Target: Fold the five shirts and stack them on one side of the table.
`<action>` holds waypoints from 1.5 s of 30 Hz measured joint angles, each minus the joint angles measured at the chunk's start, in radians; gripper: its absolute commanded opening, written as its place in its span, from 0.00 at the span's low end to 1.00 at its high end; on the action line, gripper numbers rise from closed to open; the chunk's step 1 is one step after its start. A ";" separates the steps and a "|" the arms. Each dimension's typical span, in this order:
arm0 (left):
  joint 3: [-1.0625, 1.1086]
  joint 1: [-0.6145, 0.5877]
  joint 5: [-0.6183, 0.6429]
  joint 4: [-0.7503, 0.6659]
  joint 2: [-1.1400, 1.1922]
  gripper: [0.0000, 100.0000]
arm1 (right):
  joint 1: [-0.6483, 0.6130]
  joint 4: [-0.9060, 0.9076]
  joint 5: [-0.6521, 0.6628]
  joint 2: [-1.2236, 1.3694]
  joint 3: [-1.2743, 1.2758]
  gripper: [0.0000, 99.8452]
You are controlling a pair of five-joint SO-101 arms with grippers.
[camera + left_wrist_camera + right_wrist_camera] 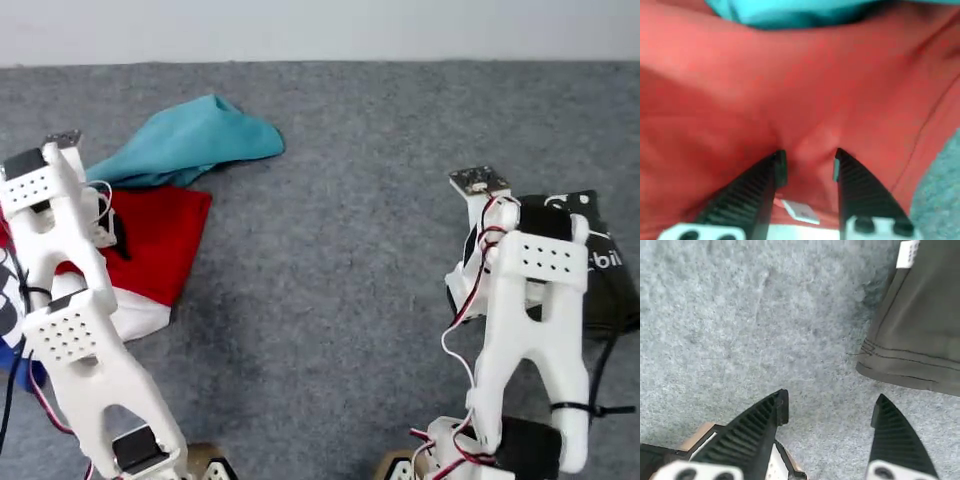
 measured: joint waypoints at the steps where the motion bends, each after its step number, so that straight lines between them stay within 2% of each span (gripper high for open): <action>1: 0.000 0.000 0.000 -0.006 0.009 0.06 | 0.000 0.000 0.000 -0.005 0.009 0.27; 3: 0.000 0.000 0.000 -0.012 0.017 0.01 | 0.000 0.000 0.000 -0.017 0.023 0.27; 12: -0.143 0.000 0.005 0.021 0.018 0.01 | 0.000 0.000 0.000 -0.055 0.037 0.27; 18: -0.169 0.058 0.002 0.026 -0.178 0.01 | 0.000 0.000 0.000 -0.055 0.037 0.27; 23: -0.003 0.222 -0.091 0.028 -0.439 0.01 | 0.000 0.000 0.000 -0.055 0.037 0.27; 32: 0.423 0.686 -0.265 0.028 -0.951 0.01 | 0.000 0.000 0.000 -0.055 0.037 0.27; 37: 0.615 0.893 -0.379 0.028 -1.155 0.01 | 0.000 0.000 0.000 -0.055 0.037 0.27; 39: 0.658 0.937 -0.408 0.028 -1.217 0.01 | 0.000 0.000 0.000 -0.055 0.037 0.27; 42: 0.674 0.941 -0.446 0.028 -1.289 0.01 | 0.000 0.000 0.000 -0.055 0.037 0.27; 45: 0.677 0.839 -0.453 0.028 -1.324 0.01 | 0.000 0.000 0.000 -0.055 0.037 0.28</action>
